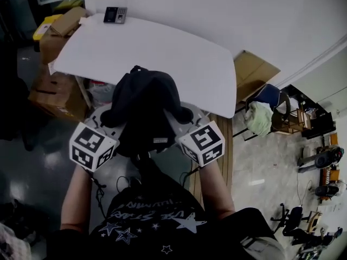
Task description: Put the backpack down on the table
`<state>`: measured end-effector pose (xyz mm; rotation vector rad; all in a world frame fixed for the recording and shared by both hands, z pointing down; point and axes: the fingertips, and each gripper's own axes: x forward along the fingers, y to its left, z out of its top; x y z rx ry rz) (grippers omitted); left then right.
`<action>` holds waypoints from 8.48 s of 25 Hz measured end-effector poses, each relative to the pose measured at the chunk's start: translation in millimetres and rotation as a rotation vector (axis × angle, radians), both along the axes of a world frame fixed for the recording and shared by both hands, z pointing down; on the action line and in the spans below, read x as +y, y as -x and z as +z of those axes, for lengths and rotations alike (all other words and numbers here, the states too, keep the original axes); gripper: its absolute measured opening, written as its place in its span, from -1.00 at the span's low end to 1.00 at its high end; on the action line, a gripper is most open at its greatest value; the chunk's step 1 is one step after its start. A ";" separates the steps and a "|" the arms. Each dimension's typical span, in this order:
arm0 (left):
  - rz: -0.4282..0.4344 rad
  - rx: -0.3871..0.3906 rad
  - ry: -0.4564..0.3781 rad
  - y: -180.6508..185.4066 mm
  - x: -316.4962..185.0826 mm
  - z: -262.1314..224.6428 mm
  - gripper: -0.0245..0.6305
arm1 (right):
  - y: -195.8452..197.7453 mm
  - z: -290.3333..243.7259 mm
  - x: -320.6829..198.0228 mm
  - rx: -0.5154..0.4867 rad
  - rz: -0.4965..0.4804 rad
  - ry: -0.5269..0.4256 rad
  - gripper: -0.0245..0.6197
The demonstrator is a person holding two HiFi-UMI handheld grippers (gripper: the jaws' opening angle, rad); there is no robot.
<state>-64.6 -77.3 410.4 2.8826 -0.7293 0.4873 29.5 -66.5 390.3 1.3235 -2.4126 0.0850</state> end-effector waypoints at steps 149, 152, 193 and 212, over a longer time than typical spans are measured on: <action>-0.235 0.095 0.039 13.5 -251.0 41.4 -0.44 | -83.4 31.1 -256.4 -0.262 -0.045 0.017 -0.91; -0.318 0.124 0.057 24.4 -223.9 45.7 -0.69 | -74.3 47.4 -238.0 -0.216 -0.108 0.060 -0.91; -0.581 0.152 0.113 141.0 70.2 56.9 -0.91 | 53.6 58.6 -6.1 -0.158 -0.263 0.144 -0.92; -0.480 0.197 0.113 123.3 178.8 52.7 -0.91 | 34.7 57.4 136.2 -0.083 -0.191 0.149 -0.92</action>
